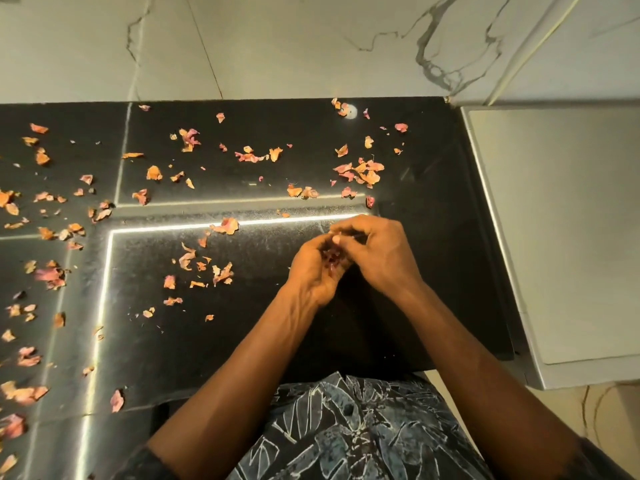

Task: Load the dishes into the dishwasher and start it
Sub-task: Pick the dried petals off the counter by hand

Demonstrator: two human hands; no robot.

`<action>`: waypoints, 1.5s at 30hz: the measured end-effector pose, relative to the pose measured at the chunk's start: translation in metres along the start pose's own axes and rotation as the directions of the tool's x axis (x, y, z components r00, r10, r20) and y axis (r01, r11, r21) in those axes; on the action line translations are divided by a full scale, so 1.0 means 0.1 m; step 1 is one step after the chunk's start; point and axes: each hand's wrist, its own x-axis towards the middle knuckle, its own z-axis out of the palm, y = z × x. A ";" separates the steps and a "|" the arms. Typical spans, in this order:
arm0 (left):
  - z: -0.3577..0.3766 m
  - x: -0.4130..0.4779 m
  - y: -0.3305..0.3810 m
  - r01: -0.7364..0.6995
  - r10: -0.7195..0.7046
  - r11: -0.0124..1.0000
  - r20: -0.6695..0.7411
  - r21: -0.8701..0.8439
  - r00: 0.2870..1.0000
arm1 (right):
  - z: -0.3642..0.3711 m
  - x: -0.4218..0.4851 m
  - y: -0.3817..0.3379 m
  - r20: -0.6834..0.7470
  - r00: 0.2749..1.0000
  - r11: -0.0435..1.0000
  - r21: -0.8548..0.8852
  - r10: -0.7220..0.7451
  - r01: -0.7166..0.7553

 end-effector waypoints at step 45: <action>-0.30 -0.11 0.16 -0.029 0.025 0.993 -0.037 -0.113 0.999 | 0.19 0.41 0.23 0.014 0.993 0.936 -0.333 -0.116 0.114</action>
